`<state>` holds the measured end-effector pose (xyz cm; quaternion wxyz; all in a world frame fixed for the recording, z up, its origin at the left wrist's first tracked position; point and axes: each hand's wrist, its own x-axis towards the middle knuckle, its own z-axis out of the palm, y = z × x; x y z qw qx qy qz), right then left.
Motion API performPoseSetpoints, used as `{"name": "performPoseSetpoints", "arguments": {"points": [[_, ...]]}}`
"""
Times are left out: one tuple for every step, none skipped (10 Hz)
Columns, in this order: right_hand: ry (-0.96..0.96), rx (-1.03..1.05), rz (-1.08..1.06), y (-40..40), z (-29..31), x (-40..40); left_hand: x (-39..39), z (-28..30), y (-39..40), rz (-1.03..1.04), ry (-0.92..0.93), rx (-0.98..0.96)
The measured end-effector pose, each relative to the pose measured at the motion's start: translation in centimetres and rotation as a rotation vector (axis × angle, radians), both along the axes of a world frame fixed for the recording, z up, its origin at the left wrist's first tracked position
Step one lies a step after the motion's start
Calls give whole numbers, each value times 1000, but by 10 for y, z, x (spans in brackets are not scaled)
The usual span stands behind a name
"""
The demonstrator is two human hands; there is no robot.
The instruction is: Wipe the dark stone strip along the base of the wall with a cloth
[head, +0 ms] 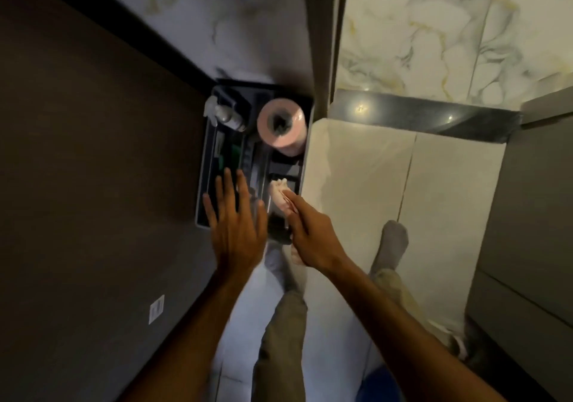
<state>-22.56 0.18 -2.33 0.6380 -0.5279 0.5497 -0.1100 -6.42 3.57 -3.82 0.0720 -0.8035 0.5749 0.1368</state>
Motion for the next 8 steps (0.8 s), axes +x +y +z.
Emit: {"name": "performPoseSetpoints", "arguments": {"points": [[56, 33, -60, 12, -32, 48, 33, -25, -11, -36, 6, -13], [222, 98, -189, 15, -88, 95, 58, -64, -30, -166, 24, -61], [386, 73, -167, 19, -127, 115, 67, -90, -40, -242, 64, -71], [498, -26, -136, 28, -167, 130, 72, -121, -53, -293, 148, -137], [452, -58, -141, 33, -187, 132, 73, -133, -61, -325, 172, -161], [629, -139, 121, 35, -211, 131, 73, -145, -68, -339, 155, -213], [706, -109, 258, 27, -206, 129, 73, -143, -72, -342, 144, -209], [661, -144, 293, 32, -171, 124, 76, -130, -70, -379, 152, -108]]}}
